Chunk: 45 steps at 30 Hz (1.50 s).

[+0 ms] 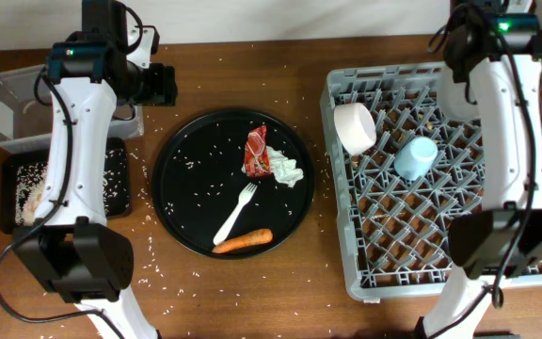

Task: Sort waste into correct bins and load items into the dishwasher rack
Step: 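Lift the white plate and stand it upright in the rack, then grasp the red wrapper and tissue together with the left gripper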

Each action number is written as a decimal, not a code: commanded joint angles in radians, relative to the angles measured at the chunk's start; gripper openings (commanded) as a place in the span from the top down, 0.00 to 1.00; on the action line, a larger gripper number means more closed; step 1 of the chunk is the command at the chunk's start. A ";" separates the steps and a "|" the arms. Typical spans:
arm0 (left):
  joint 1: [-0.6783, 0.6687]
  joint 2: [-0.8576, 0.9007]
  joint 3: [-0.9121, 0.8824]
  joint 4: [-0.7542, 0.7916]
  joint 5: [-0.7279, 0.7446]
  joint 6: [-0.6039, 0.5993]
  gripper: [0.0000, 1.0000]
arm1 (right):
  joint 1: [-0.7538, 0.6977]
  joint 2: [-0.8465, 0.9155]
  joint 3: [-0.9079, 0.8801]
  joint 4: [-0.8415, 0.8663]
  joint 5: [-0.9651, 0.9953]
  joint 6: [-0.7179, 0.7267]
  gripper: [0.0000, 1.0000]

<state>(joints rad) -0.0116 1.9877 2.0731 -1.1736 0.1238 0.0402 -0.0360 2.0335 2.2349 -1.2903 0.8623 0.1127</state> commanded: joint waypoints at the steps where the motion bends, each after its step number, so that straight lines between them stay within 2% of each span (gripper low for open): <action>1: 0.000 -0.019 0.018 0.014 0.010 -0.003 0.27 | -0.005 0.035 -0.006 0.108 0.002 -0.168 0.96; 7: 0.000 -0.019 0.018 0.040 0.010 -0.003 0.26 | -0.058 0.095 -0.010 0.153 -0.056 -0.267 0.96; 20: 0.000 -0.019 0.018 0.041 0.010 -0.003 0.26 | -0.064 0.117 -0.010 0.155 -0.100 -0.266 0.95; 23: 0.000 -0.019 0.018 0.041 0.010 -0.003 0.26 | -0.061 0.117 -0.010 0.153 -0.174 -0.266 0.94; 25: 0.000 -0.019 0.018 0.040 0.011 -0.003 0.26 | -0.061 0.117 -0.010 0.137 -0.269 -0.266 0.83; 26: 0.000 -0.019 0.018 0.040 0.011 -0.003 0.26 | -0.061 0.117 -0.010 0.129 -0.290 -0.266 0.81; 27: 0.000 -0.019 0.018 0.040 0.011 -0.003 0.26 | -0.061 0.117 -0.010 0.114 -0.337 -0.266 0.74; 30: 0.000 -0.019 0.018 0.044 0.011 -0.003 0.26 | -0.043 0.112 -0.008 0.089 -0.506 -0.230 0.66; 33: 0.000 -0.019 0.018 0.040 0.011 -0.003 0.26 | -0.036 0.080 0.019 0.078 -0.519 -0.133 0.53; 36: -0.003 -0.019 0.018 0.040 0.011 -0.003 0.25 | -0.032 0.024 0.130 0.024 -0.593 -0.122 0.43; 38: -0.005 -0.019 0.018 0.040 0.011 -0.003 0.25 | 0.000 0.006 0.219 -0.036 -0.698 -0.123 0.42; 42: -0.012 -0.019 0.018 0.039 0.011 -0.003 0.25 | 0.139 0.026 0.201 -0.056 -0.953 -0.121 0.43; 45: -0.041 -0.018 0.000 0.037 0.011 -0.003 0.26 | 0.254 0.073 0.151 -0.019 -0.983 0.029 0.43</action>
<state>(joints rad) -0.0238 1.9877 2.0731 -1.1374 0.1234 0.0402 0.1509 2.0602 2.4287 -1.3323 -0.0299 0.0158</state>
